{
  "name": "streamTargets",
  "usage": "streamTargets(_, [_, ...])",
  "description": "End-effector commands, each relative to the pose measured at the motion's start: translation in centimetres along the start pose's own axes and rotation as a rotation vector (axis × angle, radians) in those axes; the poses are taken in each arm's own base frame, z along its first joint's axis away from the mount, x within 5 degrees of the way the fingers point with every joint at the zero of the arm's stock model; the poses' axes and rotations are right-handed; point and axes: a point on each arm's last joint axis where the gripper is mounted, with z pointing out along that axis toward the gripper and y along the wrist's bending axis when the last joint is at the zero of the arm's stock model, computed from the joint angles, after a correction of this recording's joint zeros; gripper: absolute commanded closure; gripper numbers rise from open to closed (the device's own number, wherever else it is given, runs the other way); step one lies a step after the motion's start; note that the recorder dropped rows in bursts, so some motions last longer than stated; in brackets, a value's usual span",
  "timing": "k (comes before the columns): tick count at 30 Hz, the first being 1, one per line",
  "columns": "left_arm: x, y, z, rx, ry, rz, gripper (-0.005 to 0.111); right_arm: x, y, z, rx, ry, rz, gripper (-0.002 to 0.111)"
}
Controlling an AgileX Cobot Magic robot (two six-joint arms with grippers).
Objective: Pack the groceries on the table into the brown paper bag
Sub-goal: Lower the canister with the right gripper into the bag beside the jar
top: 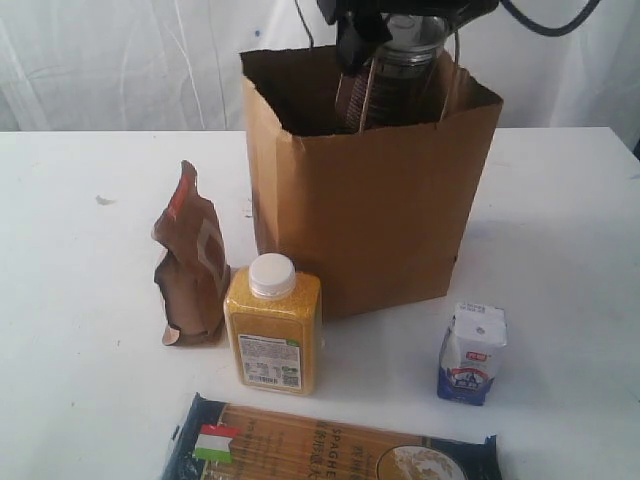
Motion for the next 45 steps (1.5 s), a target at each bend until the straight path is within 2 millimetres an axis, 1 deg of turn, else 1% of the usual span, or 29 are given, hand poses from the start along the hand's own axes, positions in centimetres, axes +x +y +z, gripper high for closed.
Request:
streamTargets(1, [0.0,0.0,0.0,0.006,-0.008,-0.002,0.107,-0.4,0.0,-0.1,-0.002,-0.038,-0.012,0.108])
streamTargets(12, [0.0,0.0,0.0,0.006,-0.008,-0.002,0.107,-0.4,0.2,3.0,0.003,0.030,-0.025,0.108])
streamTargets(17, [0.0,0.0,0.0,0.006,-0.008,-0.002,0.107,-0.3,-0.3,3.8,0.054,0.050,-0.045,0.108])
streamTargets(26, [0.0,0.0,0.0,0.006,-0.008,-0.002,0.107,-0.2,-0.5,5.9,0.071,0.096,-0.054,0.108])
streamTargets(29, [0.0,0.0,0.0,0.006,-0.008,-0.002,0.107,-0.2,-0.7,6.0,0.085,0.097,-0.060,0.108])
streamTargets(45, [0.0,0.0,0.0,0.006,-0.007,-0.001,0.107,-0.3,-0.7,4.4,0.093,0.062,-0.061,0.108])
